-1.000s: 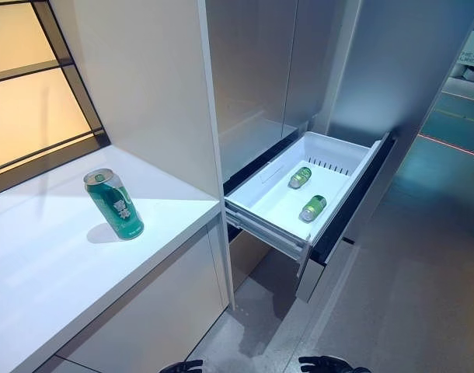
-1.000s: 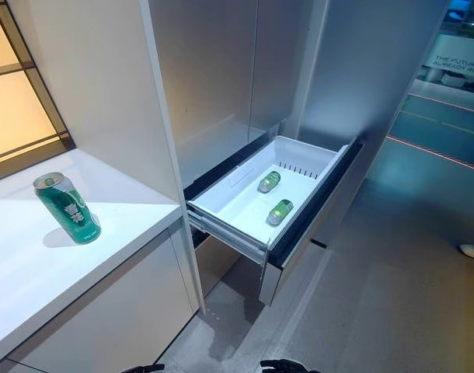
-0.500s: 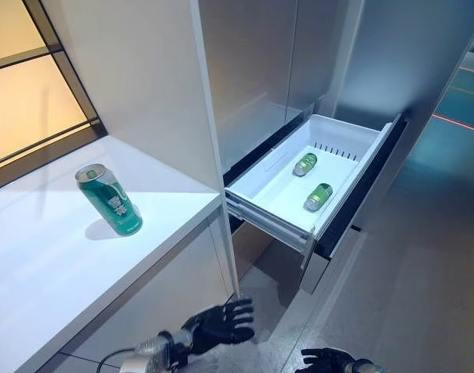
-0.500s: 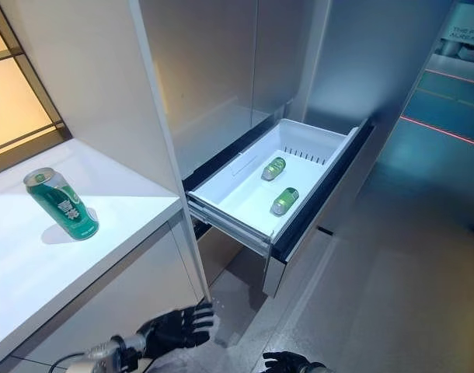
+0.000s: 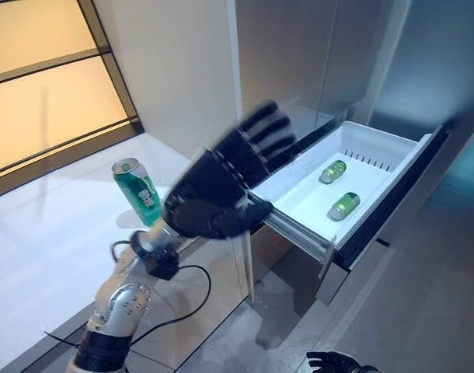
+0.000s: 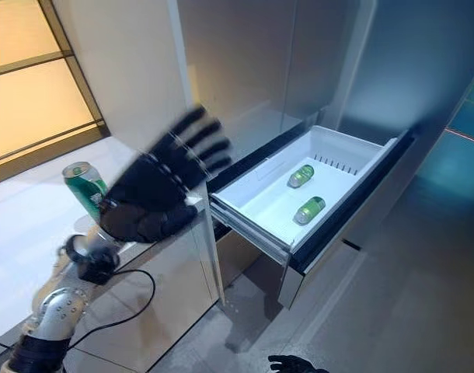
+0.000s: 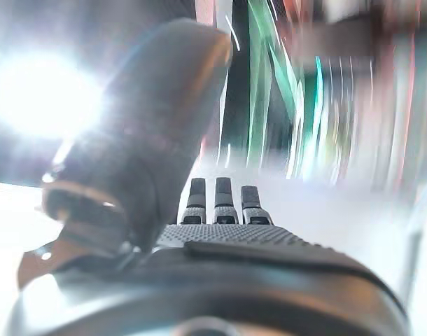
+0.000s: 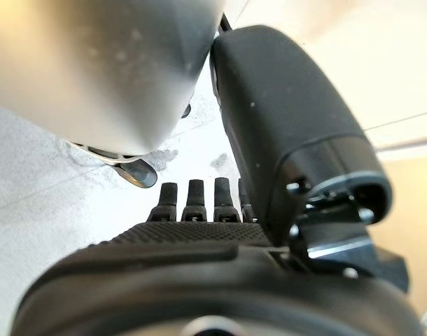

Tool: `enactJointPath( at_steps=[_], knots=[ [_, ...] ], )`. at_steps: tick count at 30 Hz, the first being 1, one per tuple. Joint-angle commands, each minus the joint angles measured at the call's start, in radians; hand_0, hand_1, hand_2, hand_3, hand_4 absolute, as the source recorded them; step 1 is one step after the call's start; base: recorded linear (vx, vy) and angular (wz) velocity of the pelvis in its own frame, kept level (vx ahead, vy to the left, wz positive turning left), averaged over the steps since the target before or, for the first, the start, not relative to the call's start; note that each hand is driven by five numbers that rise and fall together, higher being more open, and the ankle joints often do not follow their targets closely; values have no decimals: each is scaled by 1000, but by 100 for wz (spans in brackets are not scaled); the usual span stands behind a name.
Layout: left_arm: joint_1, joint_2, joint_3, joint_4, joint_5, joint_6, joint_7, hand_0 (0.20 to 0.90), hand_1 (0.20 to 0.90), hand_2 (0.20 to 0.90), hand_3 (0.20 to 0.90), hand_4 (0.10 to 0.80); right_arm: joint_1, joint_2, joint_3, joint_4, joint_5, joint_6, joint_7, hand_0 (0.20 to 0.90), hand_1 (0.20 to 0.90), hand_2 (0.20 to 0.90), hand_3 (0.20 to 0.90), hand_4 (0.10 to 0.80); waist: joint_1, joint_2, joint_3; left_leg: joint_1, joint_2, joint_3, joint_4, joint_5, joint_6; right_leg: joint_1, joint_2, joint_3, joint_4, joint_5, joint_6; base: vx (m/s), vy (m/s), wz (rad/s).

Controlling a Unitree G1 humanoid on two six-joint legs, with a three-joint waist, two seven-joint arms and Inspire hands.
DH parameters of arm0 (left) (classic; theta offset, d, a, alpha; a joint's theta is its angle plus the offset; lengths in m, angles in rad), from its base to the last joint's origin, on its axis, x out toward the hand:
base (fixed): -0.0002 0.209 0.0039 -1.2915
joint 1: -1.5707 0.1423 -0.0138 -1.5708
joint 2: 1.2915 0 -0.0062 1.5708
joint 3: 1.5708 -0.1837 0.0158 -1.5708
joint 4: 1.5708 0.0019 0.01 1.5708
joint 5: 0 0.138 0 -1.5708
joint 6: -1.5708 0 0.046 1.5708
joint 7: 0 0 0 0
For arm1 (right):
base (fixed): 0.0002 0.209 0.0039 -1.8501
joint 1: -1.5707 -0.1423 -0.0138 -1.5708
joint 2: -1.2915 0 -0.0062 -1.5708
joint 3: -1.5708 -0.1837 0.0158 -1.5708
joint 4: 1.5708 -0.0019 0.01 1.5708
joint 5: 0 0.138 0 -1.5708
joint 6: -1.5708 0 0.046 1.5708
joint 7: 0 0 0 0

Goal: Put drinks into fridge and close the fridge

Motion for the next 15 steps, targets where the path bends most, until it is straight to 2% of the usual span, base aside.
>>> enactJointPath(
  at_steps=[1,7,10,15],
  knots=[
    [-87,60,184,-5,211,-228,234,900,900,900,900,800,20,66,75,43,3,-11,-11,900,900,900,900,800,49,-53,-17,-10,-60,14,10,-57,25,-9,-5,25,38,-45,20,3,-38,24],
    [-59,113,238,-11,314,-178,346,900,900,900,900,800,-4,71,91,41,12,-2,-7,900,900,900,900,800,90,-54,-17,-30,-58,-20,11,-43,13,-15,-1,-2,46,-54,12,-8,-23,31],
    [-43,125,248,17,290,-156,369,900,900,900,900,800,-12,67,93,39,11,0,-3,900,900,900,900,800,104,-54,-13,-36,-58,-32,12,-37,11,-16,0,-12,49,-57,10,-20,-12,33],
    [-15,136,257,86,251,-149,383,900,900,900,900,800,-10,59,92,33,13,0,3,900,900,900,900,800,110,-52,-10,-37,-58,-42,10,-33,7,-16,1,-20,53,-60,10,-4,-2,2]
  ],
)
